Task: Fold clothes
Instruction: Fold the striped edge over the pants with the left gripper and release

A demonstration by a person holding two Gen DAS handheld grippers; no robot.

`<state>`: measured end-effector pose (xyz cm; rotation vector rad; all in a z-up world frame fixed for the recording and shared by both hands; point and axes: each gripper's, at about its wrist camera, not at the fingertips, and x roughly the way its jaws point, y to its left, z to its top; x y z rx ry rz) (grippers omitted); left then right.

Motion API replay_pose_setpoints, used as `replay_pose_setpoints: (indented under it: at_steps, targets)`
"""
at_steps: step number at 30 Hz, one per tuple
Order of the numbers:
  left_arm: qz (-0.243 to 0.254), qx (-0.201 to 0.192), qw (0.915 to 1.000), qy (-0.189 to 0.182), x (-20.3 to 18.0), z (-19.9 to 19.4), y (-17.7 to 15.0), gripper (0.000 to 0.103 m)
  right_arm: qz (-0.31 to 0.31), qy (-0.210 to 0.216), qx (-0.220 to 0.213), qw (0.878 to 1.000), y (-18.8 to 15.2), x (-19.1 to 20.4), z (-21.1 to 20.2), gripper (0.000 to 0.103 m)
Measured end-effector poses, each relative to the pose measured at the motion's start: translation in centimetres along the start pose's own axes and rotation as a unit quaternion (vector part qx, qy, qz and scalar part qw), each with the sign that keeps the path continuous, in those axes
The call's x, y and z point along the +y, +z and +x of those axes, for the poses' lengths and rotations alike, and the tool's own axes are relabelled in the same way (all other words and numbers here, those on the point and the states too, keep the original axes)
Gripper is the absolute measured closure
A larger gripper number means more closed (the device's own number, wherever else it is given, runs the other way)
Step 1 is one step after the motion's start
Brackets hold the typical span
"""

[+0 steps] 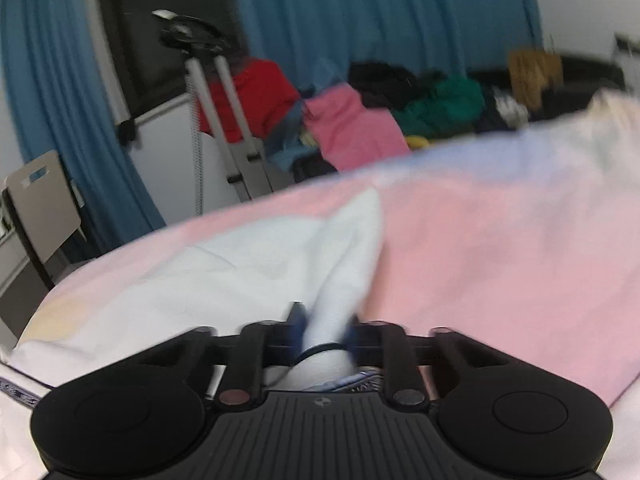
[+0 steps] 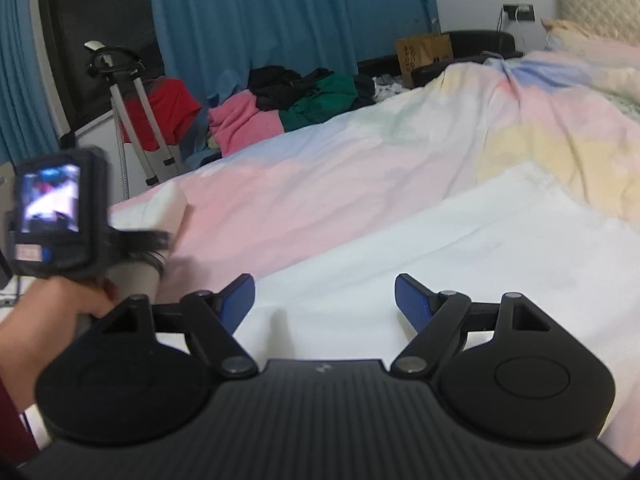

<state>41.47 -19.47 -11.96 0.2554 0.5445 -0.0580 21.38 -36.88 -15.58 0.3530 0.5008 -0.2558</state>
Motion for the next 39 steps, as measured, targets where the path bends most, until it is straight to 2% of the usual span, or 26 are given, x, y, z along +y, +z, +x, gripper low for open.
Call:
replay_pose_setpoints:
  at_steps: [3,6,9,12,14,16,18,19,20,21,24,26,28,35,39]
  targets:
    - [-0.064,-0.026,0.9976,0.003,4.5,-2.9,1.5,0.093,0.010,0.003,0.007,1.000,0.1,-0.4,-0.2,0.024]
    - [-0.115,-0.039,0.9919,0.037,10.4,-5.0,2.2,0.093,0.021,0.011,0.000,1.000,0.2,-0.5,-1.3,0.024]
    - [-0.164,-0.052,0.9824,0.071,16.3,-7.1,2.9,0.093,0.006,0.011,-0.013,1.000,0.1,0.3,-2.1,0.024]
    - [-0.190,-0.025,0.9717,0.138,22.3,-7.1,1.5,0.093,-0.017,0.015,-0.024,0.999,-0.1,1.5,-2.6,0.024]
    - [-0.183,0.021,0.9664,0.179,25.4,-5.8,-0.4,0.092,-0.024,0.032,-0.026,0.999,-0.2,2.2,-2.6,0.024]
    - [-0.164,0.074,0.9650,0.191,27.1,-3.6,-2.7,0.092,-0.028,0.054,-0.024,0.998,-0.5,2.8,-2.6,0.024]
    - [-0.166,0.094,0.9687,0.159,28.1,-2.7,-4.9,0.090,-0.034,0.079,-0.020,0.996,-0.7,3.3,-2.6,0.024]
    - [-0.176,0.084,0.9698,0.146,28.4,-3.0,-5.5,0.088,-0.034,0.093,-0.017,0.995,-0.9,3.6,-2.5,0.024]
    - [-0.191,0.067,0.9700,0.135,28.7,-3.4,-6.0,0.081,-0.034,0.105,-0.016,0.994,-1.0,3.8,-2.6,0.024]
    - [-0.201,0.056,0.9701,0.124,28.8,-4.2,-6.2,0.067,-0.033,0.118,-0.016,0.992,-1.1,4.0,-2.6,0.024]
    - [-0.209,0.020,0.9731,0.094,27.9,-8.4,-7.0,0.043,-0.040,0.147,-0.017,0.988,-1.4,4.7,-2.8,0.024]
    - [-0.205,-0.007,0.9758,0.076,26.9,-12.0,-7.6,0.035,-0.047,0.166,-0.020,0.985,-1.7,5.2,-3.2,0.024]
    - [-0.204,-0.028,0.9768,0.059,25.8,-15.7,-8.2,0.031,-0.057,0.184,-0.023,0.981,-2.0,5.7,-3.6,0.024]
    - [-0.227,-0.058,0.9721,0.002,20.7,-29.4,-10.6,0.022,-0.070,0.229,-0.023,0.971,-2.4,6.5,-5.0,0.025]
    - [-0.246,-0.073,0.9665,-0.011,19.2,-33.1,-12.8,0.020,-0.075,0.233,-0.012,0.969,-2.9,6.7,-5.8,0.025]
